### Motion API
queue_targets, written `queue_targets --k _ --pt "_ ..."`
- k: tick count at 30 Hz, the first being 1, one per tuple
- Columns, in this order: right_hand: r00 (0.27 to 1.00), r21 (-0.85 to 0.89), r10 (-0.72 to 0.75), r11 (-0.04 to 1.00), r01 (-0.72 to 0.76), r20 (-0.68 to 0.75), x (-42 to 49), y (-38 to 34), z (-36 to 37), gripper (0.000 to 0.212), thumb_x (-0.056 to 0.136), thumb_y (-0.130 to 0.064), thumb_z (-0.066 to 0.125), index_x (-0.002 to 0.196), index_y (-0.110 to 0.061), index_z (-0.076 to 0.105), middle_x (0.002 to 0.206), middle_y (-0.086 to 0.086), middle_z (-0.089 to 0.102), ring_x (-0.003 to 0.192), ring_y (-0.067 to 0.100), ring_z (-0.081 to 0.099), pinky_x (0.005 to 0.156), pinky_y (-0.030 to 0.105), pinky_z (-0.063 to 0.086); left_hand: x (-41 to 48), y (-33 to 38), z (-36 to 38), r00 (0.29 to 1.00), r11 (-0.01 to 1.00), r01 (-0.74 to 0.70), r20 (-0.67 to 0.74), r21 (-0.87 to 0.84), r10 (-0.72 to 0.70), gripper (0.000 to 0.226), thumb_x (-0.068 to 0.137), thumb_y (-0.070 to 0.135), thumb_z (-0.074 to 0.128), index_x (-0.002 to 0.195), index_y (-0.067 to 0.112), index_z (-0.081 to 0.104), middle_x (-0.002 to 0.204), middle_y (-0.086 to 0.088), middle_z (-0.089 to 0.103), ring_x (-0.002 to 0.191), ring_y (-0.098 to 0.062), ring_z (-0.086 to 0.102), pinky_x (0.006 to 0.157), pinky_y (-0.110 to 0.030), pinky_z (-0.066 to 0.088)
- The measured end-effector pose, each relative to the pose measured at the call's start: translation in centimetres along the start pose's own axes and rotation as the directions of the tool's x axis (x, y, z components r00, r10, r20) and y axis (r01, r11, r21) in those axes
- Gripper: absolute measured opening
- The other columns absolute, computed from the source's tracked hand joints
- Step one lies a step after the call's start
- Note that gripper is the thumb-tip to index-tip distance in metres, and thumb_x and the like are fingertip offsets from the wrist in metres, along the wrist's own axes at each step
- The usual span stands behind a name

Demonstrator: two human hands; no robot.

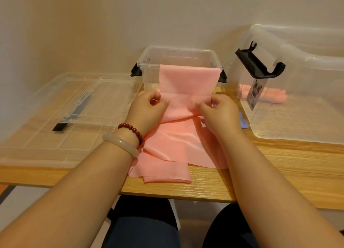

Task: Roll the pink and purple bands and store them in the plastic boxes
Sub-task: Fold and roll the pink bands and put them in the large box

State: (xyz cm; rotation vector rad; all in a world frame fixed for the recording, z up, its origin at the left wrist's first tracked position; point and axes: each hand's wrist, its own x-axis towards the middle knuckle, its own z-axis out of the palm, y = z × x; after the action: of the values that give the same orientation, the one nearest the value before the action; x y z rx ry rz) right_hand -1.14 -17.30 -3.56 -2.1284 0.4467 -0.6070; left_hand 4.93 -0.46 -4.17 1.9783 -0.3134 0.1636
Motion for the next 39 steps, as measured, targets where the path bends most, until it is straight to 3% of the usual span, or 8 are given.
queue_targets --k 9,12,17,21,24,30,35,39 --pt "0.998 0.055 -0.056 0.997 0.058 -0.026 -0.7 0.0 -0.3 0.024 0.101 -0.036 0.047 0.111 -0.017 0.056 0.092 -0.007 0.059 0.091 0.017 0.055 0.073 0.031 0.039 -1.3 0.1 -0.4 0.995 0.984 -0.096 -0.037 -0.152 0.091 0.010 0.094 0.028 0.058 0.095 0.035 0.052 0.061 0.019 0.059 0.059 0.004 0.055 0.061 -0.021 0.043" --pt "1.000 0.183 0.002 0.983 0.001 -0.012 -0.8 -0.1 -0.7 0.016 0.099 -0.038 0.052 0.108 -0.025 0.054 0.088 -0.012 0.059 0.091 0.015 0.060 0.074 0.032 0.048 -1.8 0.5 -0.9 0.993 0.985 -0.079 0.080 -0.151 0.092 0.045 0.088 0.014 0.063 0.117 0.041 0.041 0.069 0.010 0.070 0.068 -0.001 0.066 0.065 -0.017 0.050" --pt "0.996 0.349 0.008 0.936 -0.040 0.093 -1.2 0.5 -1.9 0.070 0.087 -0.016 0.070 0.143 -0.041 0.035 0.092 -0.003 0.064 0.084 0.008 0.064 0.073 0.025 0.054 -1.8 0.3 -0.9 0.998 0.969 -0.015 0.055 -0.248 0.029 0.036 0.093 0.016 0.059 0.113 0.044 0.049 0.085 0.000 0.070 0.057 -0.017 0.064 0.055 -0.030 0.052" --pt "0.995 0.287 -0.081 0.953 0.097 -0.065 -0.8 0.8 -1.6 0.032 0.082 -0.017 0.075 0.100 -0.040 0.062 0.114 -0.009 0.055 0.104 0.014 0.061 0.089 0.042 0.054 -2.3 0.9 -0.8 0.993 0.928 0.087 0.107 -0.363 -0.051 0.007 0.091 0.014 0.066 0.094 0.014 0.072 0.063 0.010 0.062 0.043 -0.010 0.051 0.046 -0.024 0.047" --pt "0.990 0.268 -0.125 0.953 0.139 -0.066 -0.8 0.8 -1.7 0.012 0.082 -0.019 0.077 0.075 -0.026 0.069 0.108 -0.007 0.060 0.091 0.005 0.062 0.084 0.044 0.056 -2.3 1.0 -1.5 0.991 0.939 0.046 0.136 -0.342 0.001 0.009 0.088 0.020 0.069 0.087 0.014 0.075 0.070 0.009 0.070 0.055 0.000 0.059 0.054 -0.016 0.048" --pt "0.994 0.520 -0.031 0.854 -0.026 0.102 -1.9 0.7 -2.4 0.031 0.091 0.002 0.051 0.085 -0.016 0.076 0.102 -0.010 0.071 0.094 0.004 0.065 0.076 0.018 0.054 -1.8 0.2 -2.1 0.948 0.981 -0.064 0.296 -0.182 0.116 0.054 0.084 -0.015 0.046 0.105 0.031 0.065 0.106 0.016 0.064 0.084 0.006 0.061 0.068 -0.008 0.046" --pt "0.978 0.391 -0.046 0.920 -0.037 0.202 -1.8 1.3 -2.1 0.037 0.087 0.008 0.056 0.098 -0.021 0.076 0.113 -0.015 0.069 0.097 0.009 0.068 0.079 0.030 0.058 -1.7 0.0 -2.0 0.973 0.984 -0.038 0.217 -0.175 0.076 0.039 0.087 -0.004 0.056 0.093 0.031 0.072 0.074 0.013 0.062 0.055 0.002 0.051 0.053 -0.012 0.042" --pt "0.989 0.416 -0.048 0.909 -0.013 0.137 -1.6 1.4 -2.3 0.009 0.085 -0.007 0.072 0.086 -0.015 0.077 0.092 -0.005 0.074 0.085 0.013 0.071 0.075 0.035 0.061 -1.9 0.3 -2.0 0.972 0.970 -0.029 0.218 -0.242 0.084 0.015 0.090 0.014 0.064 0.087 0.024 0.075 0.073 0.015 0.070 0.074 0.000 0.062 0.070 -0.018 0.052"
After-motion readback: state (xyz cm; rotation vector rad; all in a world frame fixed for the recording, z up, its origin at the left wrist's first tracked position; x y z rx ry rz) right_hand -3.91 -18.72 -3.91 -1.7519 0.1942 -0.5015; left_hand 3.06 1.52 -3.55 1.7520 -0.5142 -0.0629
